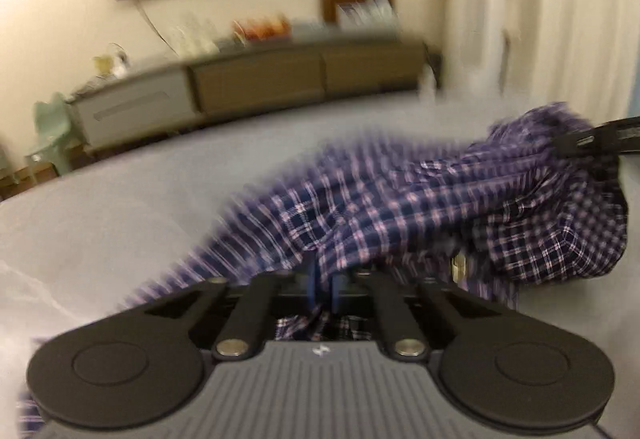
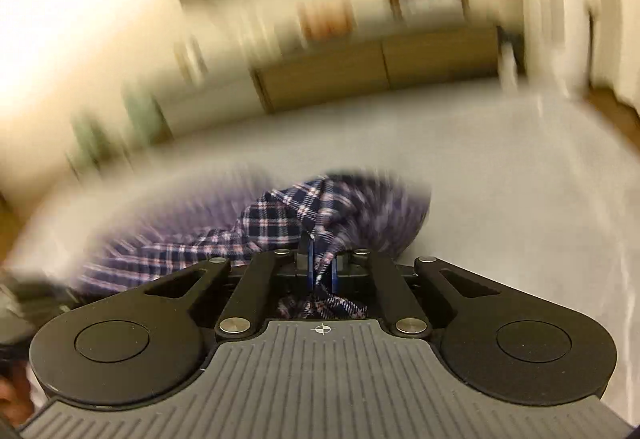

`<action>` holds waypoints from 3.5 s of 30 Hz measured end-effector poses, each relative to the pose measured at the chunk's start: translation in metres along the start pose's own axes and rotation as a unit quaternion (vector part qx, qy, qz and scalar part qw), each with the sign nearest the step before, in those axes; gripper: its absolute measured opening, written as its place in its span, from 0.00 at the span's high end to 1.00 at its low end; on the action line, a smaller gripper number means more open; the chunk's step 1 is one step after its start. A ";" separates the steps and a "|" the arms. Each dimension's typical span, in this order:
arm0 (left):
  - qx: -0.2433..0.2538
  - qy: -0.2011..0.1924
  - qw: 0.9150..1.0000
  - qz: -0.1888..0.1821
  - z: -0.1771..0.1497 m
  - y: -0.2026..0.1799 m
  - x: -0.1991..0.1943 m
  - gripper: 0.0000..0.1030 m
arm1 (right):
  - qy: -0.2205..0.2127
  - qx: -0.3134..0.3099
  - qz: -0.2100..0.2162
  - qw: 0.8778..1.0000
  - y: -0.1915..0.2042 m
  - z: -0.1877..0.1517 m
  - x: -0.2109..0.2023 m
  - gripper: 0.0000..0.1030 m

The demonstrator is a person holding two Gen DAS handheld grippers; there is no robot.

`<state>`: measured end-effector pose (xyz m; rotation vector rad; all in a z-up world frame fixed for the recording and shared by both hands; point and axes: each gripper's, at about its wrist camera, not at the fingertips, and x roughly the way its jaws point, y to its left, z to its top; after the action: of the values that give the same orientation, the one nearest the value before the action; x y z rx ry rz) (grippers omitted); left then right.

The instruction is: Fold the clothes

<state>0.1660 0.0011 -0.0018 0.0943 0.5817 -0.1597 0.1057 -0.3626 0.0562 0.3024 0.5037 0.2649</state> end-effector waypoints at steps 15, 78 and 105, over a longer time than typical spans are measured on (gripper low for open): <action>0.144 0.096 0.974 -0.145 -0.110 -0.099 -0.108 0.81 | 0.119 0.263 0.014 0.957 -0.054 -0.069 0.001 0.78; -0.234 -0.022 0.970 0.057 -0.086 0.251 -0.075 0.16 | 0.095 -0.493 0.100 0.859 0.374 -0.181 0.162 0.57; -0.345 0.089 0.915 -0.189 -0.121 0.134 -0.032 0.04 | 0.064 -0.161 -0.056 0.983 0.177 -0.110 -0.092 0.07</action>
<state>0.0986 0.1529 -0.0789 -0.7035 0.8063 -0.3140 -0.0589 -0.2054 0.0653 -0.0590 0.5940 0.2537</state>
